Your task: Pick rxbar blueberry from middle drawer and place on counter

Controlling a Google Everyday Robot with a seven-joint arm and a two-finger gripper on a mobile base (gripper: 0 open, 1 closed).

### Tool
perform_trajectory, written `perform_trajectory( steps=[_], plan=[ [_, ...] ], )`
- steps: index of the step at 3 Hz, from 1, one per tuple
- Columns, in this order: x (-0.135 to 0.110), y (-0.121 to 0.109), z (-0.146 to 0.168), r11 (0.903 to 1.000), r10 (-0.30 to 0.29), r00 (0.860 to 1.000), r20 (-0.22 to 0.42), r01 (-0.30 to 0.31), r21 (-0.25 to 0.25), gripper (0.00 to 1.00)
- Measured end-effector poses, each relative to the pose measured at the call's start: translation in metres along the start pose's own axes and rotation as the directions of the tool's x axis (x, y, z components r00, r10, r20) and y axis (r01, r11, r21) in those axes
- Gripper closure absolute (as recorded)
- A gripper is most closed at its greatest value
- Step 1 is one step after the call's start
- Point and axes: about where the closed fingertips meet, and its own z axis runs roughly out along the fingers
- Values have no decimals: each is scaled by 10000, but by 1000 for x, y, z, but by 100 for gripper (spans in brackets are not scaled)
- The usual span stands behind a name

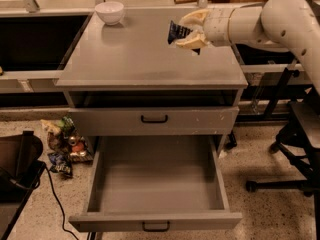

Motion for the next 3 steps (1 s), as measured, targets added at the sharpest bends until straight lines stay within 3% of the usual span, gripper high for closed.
perform_trajectory(
  steps=[1,3],
  plan=[
    [20,-3,12,9959,905,9959,3,-905,74,100],
    [52,4,25,9747,2232,9747,-134,-2234,-100,57]
  ],
)
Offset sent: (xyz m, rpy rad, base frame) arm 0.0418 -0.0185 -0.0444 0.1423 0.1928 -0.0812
